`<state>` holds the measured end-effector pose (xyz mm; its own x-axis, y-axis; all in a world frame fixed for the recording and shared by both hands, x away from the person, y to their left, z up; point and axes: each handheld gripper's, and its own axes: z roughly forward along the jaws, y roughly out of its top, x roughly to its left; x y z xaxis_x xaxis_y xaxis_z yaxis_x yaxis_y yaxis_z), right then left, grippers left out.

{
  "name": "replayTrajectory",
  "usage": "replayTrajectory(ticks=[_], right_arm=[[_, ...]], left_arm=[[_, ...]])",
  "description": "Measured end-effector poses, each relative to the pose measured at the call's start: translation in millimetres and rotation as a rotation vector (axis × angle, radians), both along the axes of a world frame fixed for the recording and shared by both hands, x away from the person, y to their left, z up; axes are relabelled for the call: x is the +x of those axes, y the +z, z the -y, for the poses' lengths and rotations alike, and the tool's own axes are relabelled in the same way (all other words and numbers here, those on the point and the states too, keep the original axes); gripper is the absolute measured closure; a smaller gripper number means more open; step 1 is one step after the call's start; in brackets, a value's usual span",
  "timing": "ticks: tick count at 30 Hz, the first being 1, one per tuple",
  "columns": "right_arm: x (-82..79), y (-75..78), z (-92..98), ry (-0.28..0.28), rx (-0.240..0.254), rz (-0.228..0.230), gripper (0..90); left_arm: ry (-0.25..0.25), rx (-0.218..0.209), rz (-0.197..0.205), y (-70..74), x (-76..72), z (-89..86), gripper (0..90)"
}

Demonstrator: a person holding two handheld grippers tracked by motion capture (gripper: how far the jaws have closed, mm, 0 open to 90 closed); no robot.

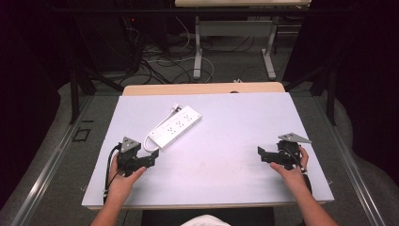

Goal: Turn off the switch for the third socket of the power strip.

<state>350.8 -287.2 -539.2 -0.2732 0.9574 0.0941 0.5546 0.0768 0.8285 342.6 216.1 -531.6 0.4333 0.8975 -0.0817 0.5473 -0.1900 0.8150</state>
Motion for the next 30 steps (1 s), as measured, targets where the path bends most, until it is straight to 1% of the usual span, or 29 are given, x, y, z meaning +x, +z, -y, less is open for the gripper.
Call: replayTrajectory(ticks=[3,5,8,10,12,13,15,19,21,25,30], right_arm=[[-0.3,0.3,0.7,-0.005,0.005,0.004,0.0],[-0.6,0.5,0.9,-0.013,0.009,0.004,0.0],[0.0,-0.5,2.3,-0.009,0.002,0.005,0.0],[0.0,-0.5,2.1,-0.011,0.008,0.0,0.0],[0.1,-0.7,2.4,-0.012,0.008,0.001,0.0],[-0.1,-0.5,2.4,-0.013,0.008,0.001,0.0],[-0.2,-0.3,2.6,-0.015,0.007,0.005,0.0],[-0.3,-0.3,2.5,-0.015,0.007,0.007,0.0],[-0.2,-0.2,3.2,-0.015,0.003,0.013,0.0],[-0.7,0.5,3.1,-0.02,0.016,0.009,0.0],[-0.8,0.1,3.2,-0.019,0.014,0.008,0.0]], left_arm=[[-0.007,0.005,-0.005,2.3,2.3,3.1,20.0],[-0.012,0.027,0.009,5.1,3.7,4.5,20.0],[-0.016,0.042,0.021,8.7,5.7,8.5,20.0],[-0.021,0.057,0.027,11.1,7.4,10.2,20.0],[-0.019,0.052,0.032,12.4,9.3,12.4,20.1],[-0.019,0.052,0.026,13.3,10.2,13.0,20.1],[-0.019,0.051,0.034,14.6,12.9,14.2,20.4],[-0.015,0.044,0.031,18.2,19.0,17.0,21.2],[-0.019,0.046,0.029,21.1,22.3,18.5,21.6],[-0.023,0.049,0.024,28.8,28.5,21.5,22.0],[-0.026,0.041,0.027,38.1,36.5,26.4,22.9]])
